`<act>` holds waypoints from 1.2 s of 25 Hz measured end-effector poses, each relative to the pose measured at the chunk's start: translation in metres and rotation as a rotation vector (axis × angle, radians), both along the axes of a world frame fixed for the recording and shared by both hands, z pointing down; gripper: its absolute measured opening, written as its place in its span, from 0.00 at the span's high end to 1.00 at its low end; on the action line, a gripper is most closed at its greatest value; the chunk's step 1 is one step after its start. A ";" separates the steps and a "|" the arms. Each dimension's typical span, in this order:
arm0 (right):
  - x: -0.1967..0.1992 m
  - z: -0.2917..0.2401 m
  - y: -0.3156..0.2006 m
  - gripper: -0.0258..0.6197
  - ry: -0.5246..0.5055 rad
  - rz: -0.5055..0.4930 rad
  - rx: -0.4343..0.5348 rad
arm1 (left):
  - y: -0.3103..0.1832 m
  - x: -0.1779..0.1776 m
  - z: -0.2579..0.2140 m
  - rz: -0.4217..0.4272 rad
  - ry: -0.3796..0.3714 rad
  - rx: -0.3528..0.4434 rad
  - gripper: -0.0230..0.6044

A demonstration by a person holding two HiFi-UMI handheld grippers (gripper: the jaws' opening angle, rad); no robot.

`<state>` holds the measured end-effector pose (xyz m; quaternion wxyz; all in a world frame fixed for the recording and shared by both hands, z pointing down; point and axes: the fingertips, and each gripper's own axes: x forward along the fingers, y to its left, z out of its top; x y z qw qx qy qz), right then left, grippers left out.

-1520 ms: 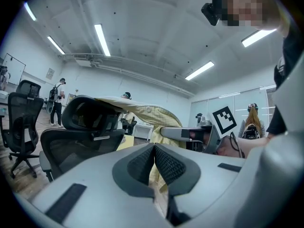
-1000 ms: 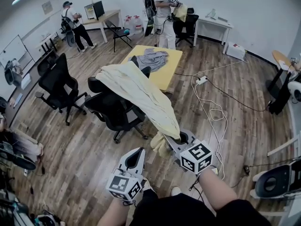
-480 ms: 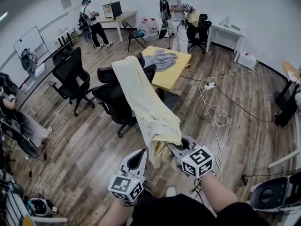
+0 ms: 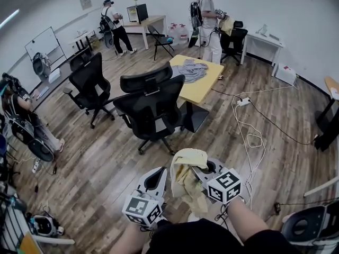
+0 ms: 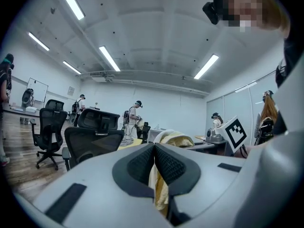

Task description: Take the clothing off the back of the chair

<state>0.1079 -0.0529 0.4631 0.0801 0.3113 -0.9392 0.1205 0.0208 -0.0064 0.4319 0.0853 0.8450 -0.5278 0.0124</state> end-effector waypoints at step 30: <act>-0.026 0.007 0.002 0.84 -0.014 -0.053 0.000 | 0.005 -0.023 0.022 -0.060 0.002 -0.052 0.93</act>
